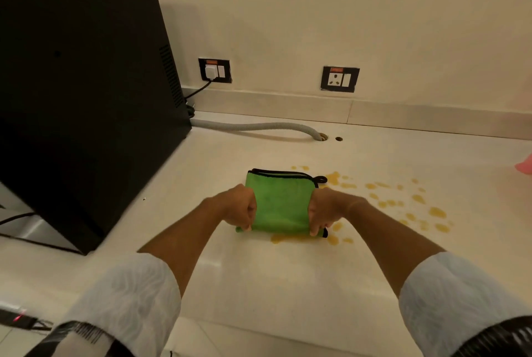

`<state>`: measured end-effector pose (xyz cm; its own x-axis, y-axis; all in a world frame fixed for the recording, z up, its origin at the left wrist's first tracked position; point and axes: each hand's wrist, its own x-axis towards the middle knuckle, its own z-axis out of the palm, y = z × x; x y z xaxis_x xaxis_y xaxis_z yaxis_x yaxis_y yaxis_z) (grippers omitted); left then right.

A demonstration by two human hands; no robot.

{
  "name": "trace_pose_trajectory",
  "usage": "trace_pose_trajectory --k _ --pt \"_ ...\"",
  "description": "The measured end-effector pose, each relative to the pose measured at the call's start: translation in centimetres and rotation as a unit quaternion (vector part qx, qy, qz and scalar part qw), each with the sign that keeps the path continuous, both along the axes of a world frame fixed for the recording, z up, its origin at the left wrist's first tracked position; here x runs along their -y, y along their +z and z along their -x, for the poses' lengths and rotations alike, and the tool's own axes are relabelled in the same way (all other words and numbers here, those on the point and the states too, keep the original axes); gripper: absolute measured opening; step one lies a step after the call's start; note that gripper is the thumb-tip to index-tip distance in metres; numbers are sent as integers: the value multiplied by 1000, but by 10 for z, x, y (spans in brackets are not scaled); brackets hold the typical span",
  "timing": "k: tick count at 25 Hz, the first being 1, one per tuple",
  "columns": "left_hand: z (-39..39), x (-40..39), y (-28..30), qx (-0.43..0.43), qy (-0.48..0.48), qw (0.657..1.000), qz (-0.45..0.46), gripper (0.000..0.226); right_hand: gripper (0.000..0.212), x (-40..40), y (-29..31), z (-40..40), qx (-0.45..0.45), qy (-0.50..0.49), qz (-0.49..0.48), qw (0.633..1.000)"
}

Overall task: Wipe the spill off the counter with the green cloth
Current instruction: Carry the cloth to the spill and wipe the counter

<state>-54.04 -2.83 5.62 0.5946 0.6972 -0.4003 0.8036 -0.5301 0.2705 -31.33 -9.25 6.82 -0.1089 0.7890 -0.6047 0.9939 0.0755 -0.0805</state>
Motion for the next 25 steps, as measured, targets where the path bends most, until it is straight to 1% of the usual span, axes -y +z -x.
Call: trace_pose_trajectory --k 1,2,4,6,7,9,10,12,13,15,17,20,22,25 --pt "1 6 -6 -3 -3 1000 -4 12 27 4 -8 2 22 27 -15 999" --pt "1 11 -9 -1 -5 1000 -12 12 29 6 -13 3 26 28 -28 999" --pt "3 15 -10 17 -1 999 -28 12 29 5 -16 0 -17 -18 -31 999" --pt "8 16 -12 59 15 997 -44 14 29 2 -13 -3 -66 -65 -27 995" --pt "11 15 -13 80 28 995 -57 15 32 0 -12 -3 -79 -75 -37 993" --pt "16 10 -17 101 60 989 -88 20 42 -3 -13 -2 -84 -71 -108 988" --pt "18 6 -20 104 72 986 -105 25 42 -6 -17 0 -94 -80 -148 981" --pt "22 -7 -27 103 85 981 -140 37 37 -10 -24 7 -130 -122 -199 964" --pt "23 -14 -31 103 89 979 -154 43 40 -15 -27 13 -137 -141 -220 955" --pt "27 -29 -43 94 93 976 -171 54 56 -24 -36 29 -125 -150 -254 947" --pt "31 -41 -58 83 99 976 -175 62 69 -34 -49 49 -104 -134 -279 945" --pt "36 -62 -78 83 97 977 -172 67 84 -51 -69 75 -86 -124 -295 944" --pt "38 -77 -88 78 81 979 -170 68 88 -61 -82 88 -78 -116 -302 943" --pt "38 -95 -97 85 55 981 -165 67 87 -70 -100 98 -50 -124 -292 947"
